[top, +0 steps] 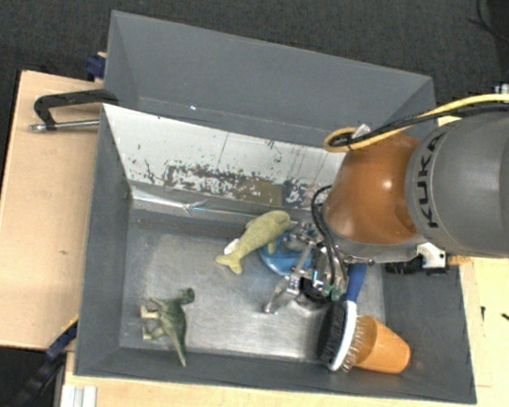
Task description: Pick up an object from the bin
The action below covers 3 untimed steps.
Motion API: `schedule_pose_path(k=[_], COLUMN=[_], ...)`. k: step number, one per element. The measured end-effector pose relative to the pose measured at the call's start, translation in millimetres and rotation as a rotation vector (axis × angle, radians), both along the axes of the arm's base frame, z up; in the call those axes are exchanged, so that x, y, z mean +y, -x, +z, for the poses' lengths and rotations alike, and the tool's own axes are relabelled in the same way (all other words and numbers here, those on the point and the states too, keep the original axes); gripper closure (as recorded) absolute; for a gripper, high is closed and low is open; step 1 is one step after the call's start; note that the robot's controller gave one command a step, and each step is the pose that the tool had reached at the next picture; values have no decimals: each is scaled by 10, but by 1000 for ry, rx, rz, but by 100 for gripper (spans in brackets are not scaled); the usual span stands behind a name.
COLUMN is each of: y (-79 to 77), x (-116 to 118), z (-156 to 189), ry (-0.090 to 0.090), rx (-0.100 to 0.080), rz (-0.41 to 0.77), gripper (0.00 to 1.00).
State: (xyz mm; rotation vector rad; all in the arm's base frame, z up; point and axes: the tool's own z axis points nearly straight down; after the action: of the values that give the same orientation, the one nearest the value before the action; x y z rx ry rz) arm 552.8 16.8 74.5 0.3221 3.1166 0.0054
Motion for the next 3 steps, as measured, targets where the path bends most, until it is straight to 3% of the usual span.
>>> schedule_pose_path(k=[3], y=[-46], x=[24], z=[43], ry=[1], rx=[3], rz=[0], gripper=[0])
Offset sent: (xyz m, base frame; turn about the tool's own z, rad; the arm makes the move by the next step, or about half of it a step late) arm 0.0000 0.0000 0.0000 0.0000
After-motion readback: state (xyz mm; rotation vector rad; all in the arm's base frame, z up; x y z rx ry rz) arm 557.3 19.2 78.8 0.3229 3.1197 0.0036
